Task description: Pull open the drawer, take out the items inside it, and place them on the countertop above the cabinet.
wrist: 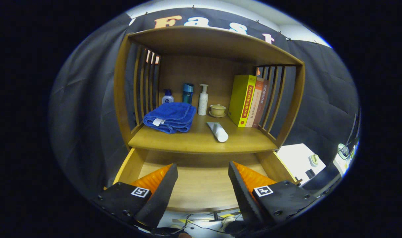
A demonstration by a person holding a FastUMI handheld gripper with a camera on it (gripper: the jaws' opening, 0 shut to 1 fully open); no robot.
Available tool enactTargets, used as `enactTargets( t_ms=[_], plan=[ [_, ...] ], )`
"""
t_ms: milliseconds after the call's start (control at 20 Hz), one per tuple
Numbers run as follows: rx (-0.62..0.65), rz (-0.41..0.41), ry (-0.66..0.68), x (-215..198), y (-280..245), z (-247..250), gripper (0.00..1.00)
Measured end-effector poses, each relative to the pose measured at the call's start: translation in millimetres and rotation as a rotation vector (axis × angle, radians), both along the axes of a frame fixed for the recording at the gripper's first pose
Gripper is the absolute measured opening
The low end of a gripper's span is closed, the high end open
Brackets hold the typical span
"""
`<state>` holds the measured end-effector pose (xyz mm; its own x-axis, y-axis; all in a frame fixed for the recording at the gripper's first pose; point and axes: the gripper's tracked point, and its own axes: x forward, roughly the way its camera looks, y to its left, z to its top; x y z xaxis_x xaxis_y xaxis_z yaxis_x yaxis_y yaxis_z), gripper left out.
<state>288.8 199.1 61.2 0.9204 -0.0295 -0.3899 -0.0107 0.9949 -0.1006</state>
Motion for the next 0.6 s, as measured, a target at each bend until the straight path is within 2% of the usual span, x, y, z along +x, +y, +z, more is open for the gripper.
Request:
enactTargets(
  t_ms=[300, 600],
  plan=[
    [0.009, 0.033, -0.139, -51.0, -8.8, -7.6, 0.99],
    [0.051, 0.045, -0.19, -85.6, -21.6, -48.6, 0.99]
  ],
)
